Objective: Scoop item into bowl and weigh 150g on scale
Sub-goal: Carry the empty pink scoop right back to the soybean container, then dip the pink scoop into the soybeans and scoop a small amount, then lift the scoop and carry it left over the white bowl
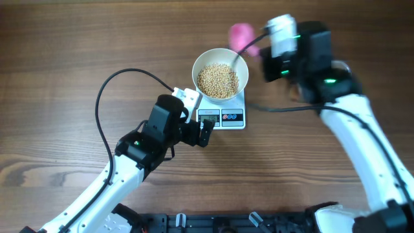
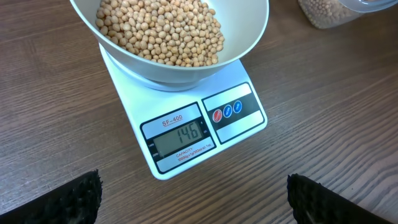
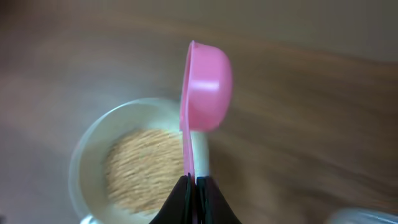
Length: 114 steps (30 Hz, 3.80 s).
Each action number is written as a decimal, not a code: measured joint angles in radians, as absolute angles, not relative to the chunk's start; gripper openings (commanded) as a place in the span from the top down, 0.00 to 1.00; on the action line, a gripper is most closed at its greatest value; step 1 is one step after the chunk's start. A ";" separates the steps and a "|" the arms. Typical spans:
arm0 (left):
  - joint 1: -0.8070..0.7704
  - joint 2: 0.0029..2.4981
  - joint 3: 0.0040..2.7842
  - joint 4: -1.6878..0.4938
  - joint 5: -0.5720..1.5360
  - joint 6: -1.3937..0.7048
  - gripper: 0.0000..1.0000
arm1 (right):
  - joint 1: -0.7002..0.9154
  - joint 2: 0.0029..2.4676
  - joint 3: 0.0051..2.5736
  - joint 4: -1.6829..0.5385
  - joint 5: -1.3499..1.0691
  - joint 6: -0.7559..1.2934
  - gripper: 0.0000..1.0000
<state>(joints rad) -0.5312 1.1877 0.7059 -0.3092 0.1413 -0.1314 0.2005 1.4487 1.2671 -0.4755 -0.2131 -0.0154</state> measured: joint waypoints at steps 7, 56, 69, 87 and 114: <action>-0.531 1.188 0.706 -0.309 0.141 -0.131 0.00 | -0.107 1.351 1.282 -0.620 -0.209 -0.011 0.96; -0.531 1.188 0.706 -0.309 0.141 -0.131 0.00 | -0.151 1.604 1.271 -0.869 -0.067 -0.342 0.96; -0.531 1.188 0.706 -0.309 0.141 -0.131 0.00 | -0.172 1.597 1.270 -0.876 -0.067 -0.266 0.96; -0.531 1.188 0.706 -0.309 0.141 -0.131 0.00 | -0.378 1.592 1.269 -0.905 -0.355 -0.118 0.96; -0.531 1.188 0.706 -0.309 0.141 -0.131 0.00 | -0.558 1.592 1.266 -0.920 -1.013 -0.022 0.96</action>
<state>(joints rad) -0.5312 1.1877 0.7059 -0.3092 0.1410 -0.1314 -0.5579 1.5921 1.2663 -0.9199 -1.0130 -0.0219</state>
